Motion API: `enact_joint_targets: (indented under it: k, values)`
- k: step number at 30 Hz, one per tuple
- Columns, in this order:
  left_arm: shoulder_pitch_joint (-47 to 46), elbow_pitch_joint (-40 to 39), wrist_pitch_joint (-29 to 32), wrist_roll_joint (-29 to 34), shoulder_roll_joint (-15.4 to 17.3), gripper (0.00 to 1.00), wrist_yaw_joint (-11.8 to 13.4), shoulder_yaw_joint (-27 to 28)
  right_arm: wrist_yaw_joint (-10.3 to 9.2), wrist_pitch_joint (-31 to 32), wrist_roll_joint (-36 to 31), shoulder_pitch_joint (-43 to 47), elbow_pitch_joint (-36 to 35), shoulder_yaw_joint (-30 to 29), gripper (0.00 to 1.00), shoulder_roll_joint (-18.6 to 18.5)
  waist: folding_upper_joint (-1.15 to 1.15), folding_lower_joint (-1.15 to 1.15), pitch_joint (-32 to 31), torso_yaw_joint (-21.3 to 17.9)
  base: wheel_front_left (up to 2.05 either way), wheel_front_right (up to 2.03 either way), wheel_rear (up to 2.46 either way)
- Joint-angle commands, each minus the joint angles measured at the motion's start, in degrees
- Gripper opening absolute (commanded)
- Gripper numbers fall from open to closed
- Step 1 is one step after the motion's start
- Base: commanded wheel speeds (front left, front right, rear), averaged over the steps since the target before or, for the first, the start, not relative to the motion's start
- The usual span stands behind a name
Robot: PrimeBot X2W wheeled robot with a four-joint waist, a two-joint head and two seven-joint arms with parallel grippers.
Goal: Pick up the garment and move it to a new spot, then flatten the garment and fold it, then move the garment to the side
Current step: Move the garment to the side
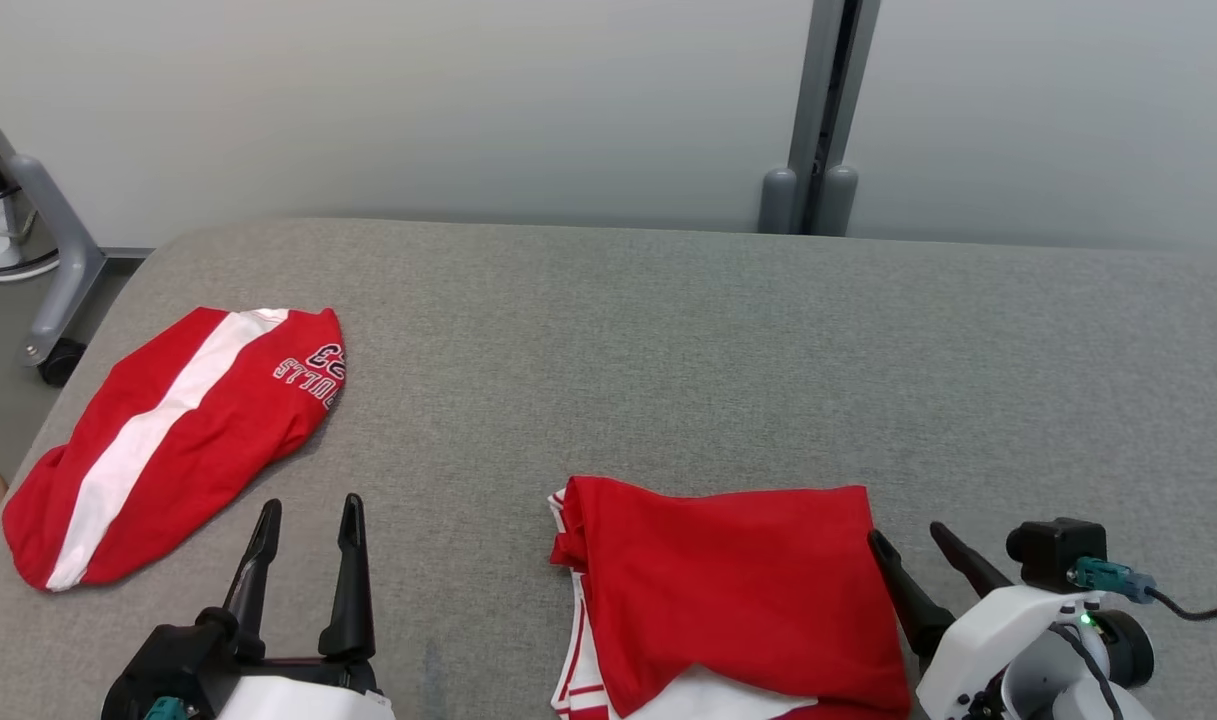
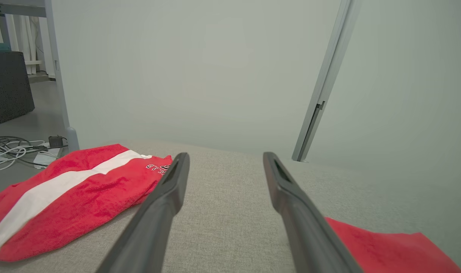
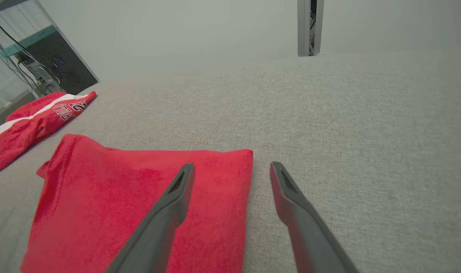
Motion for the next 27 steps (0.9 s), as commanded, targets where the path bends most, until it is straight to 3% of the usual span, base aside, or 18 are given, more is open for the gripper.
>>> enact_joint_targets:
  k: [1, 12, 18, 19, 20, 21, 27]
  values:
    - [-0.7, 0.2, -0.1, -0.2, 0.2, 1.00, 0.1, 0.0, 0.01, 1.6, 0.7, -0.6, 1.5, 0.1, 1.00, -0.3, 0.00, 0.00, 0.1, 1.1, 0.00, 0.00, 0.00]
    - [-0.7, 0.3, -0.1, -0.1, 0.2, 1.00, -0.5, 0.5, -0.02, 19.0, 4.4, -1.3, 13.4, -1.5, 1.00, 1.6, 0.00, 0.00, 0.8, 5.2, 0.00, 0.00, 0.00]
    - [-0.7, 0.2, -0.1, -0.3, 0.2, 1.00, -0.3, 0.5, -0.02, 21.8, 4.6, -1.3, 13.2, -3.1, 1.00, 2.4, 0.00, 0.00, 1.1, 5.7, 0.00, 0.00, 0.00]
    - [-0.7, 0.1, -0.1, -0.3, 0.2, 1.00, -0.3, 0.6, -0.02, 21.3, 4.8, -1.3, 12.7, -3.3, 0.47, 2.6, 0.00, 0.00, 1.1, 5.6, 0.00, 0.00, 0.00]
    - [-0.7, 0.1, -0.1, -0.3, 0.2, 1.00, -0.3, 0.7, -0.01, 20.7, 4.8, -1.3, 12.1, -3.4, 0.10, 2.7, 0.00, 0.00, 1.2, 5.6, 0.00, 0.00, 0.00]
    - [-0.7, 0.1, -0.1, -0.3, 0.2, 1.00, -0.3, 0.8, 0.00, 20.0, 4.8, -1.5, 11.5, -3.6, 0.00, 2.8, 0.00, 0.00, 1.2, 5.4, 0.00, 0.00, 0.00]
    - [-1.0, -0.3, -0.1, 0.1, 0.2, 1.00, -0.2, 1.4, 0.00, 14.7, 4.0, -3.3, 7.3, -3.2, 0.00, 1.0, 0.00, 0.00, 1.2, 3.3, 0.00, 0.00, 0.00]
